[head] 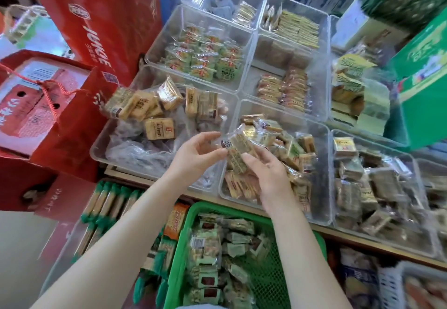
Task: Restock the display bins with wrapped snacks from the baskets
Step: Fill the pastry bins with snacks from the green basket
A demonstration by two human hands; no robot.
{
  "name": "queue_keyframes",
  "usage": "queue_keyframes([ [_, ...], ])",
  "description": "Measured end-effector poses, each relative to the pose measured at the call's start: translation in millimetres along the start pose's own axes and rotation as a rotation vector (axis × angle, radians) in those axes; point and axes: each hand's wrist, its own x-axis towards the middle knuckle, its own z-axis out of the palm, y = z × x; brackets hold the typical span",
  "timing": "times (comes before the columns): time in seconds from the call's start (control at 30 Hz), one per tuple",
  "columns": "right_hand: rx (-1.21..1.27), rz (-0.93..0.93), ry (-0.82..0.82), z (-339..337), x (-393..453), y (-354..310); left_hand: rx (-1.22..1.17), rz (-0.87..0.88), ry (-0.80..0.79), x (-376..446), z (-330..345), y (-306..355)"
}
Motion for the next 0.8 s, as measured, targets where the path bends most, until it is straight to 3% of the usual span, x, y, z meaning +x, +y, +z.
queue_keyframes([
  [0.1, -0.333, -0.25, 0.413, -34, -11, 1, 0.341, 0.009, -0.031, 2, 21, -12],
  [0.17, -0.632, -0.372, 0.586, -59, -4, 13, 0.473, -0.004, -0.081, -1, 33, -24],
  [0.27, -1.088, -0.276, 0.389, -80, 8, 37, 0.604, 0.019, -0.127, -10, 46, -37],
  [0.33, -1.24, -0.189, 0.287, -84, 10, 47, 0.644, 0.018, -0.123, -12, 49, -41],
  [0.47, -1.252, -0.272, 0.405, -72, 3, 33, 0.516, 0.016, -0.105, -7, 37, -38],
  [0.57, -1.184, -0.513, 0.531, -42, 12, 19, 0.592, 0.134, 0.123, 1, 4, -36],
  [0.7, -1.166, -0.672, 0.311, 23, 44, 1, 0.813, 0.236, 0.483, 21, -52, -47],
  [0.8, -1.169, -0.64, 0.123, 68, 79, -8, 0.934, 0.16, 0.467, 37, -78, -54],
])
